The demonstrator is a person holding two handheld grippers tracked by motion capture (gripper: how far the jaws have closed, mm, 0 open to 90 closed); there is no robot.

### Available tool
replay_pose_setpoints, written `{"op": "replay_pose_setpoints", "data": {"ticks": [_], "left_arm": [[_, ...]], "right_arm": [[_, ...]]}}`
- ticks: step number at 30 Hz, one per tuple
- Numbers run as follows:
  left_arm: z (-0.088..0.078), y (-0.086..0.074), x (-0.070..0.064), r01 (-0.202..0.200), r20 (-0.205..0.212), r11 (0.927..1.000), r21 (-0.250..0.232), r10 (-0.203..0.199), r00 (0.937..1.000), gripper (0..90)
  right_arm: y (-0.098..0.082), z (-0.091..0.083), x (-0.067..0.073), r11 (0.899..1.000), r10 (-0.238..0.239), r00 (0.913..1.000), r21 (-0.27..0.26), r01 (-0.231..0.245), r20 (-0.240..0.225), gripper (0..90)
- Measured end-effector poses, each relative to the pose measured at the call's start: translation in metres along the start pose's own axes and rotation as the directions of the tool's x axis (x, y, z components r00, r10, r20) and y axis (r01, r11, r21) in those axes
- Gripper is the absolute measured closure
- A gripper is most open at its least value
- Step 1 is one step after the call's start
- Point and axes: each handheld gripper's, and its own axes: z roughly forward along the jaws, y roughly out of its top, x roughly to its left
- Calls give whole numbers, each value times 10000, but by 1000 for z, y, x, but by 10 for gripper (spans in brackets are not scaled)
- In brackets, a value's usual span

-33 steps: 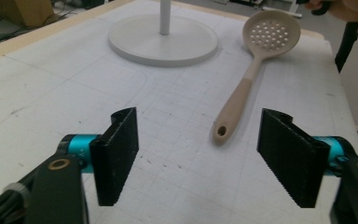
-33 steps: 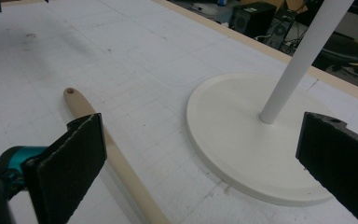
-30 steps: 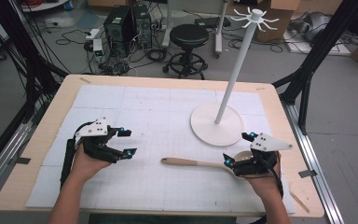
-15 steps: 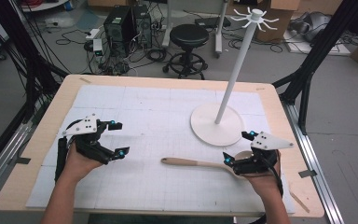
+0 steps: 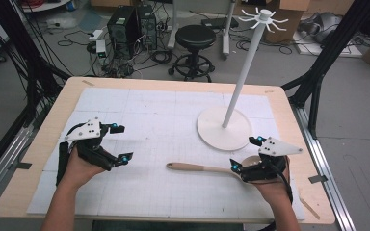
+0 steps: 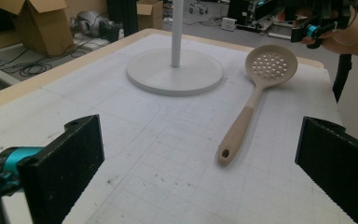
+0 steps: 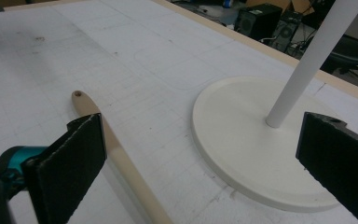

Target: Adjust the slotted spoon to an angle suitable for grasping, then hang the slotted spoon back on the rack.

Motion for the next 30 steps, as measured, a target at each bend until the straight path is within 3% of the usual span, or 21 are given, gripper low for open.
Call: {"op": "replay_pose_setpoints", "data": {"ticks": [12, 22, 30], "left_arm": [[0, -1, 1, -5, -3, 10000, 99, 5, 10000, 17], [1, 0, -3, -247, -156, 9988, 426, 254, 9996, 17], [0, -1, -1, -134, -178, 9993, 353, 140, 9997, 17]], "right_arm": [[4, 7, 4, 10000, -40, 9998, 75, 41, -184, 2], [7, 10, 10, 9993, -296, 9985, 215, 306, -455, 2], [8, 25, 19, 9961, -495, 9957, 683, 549, -784, 2]]}}
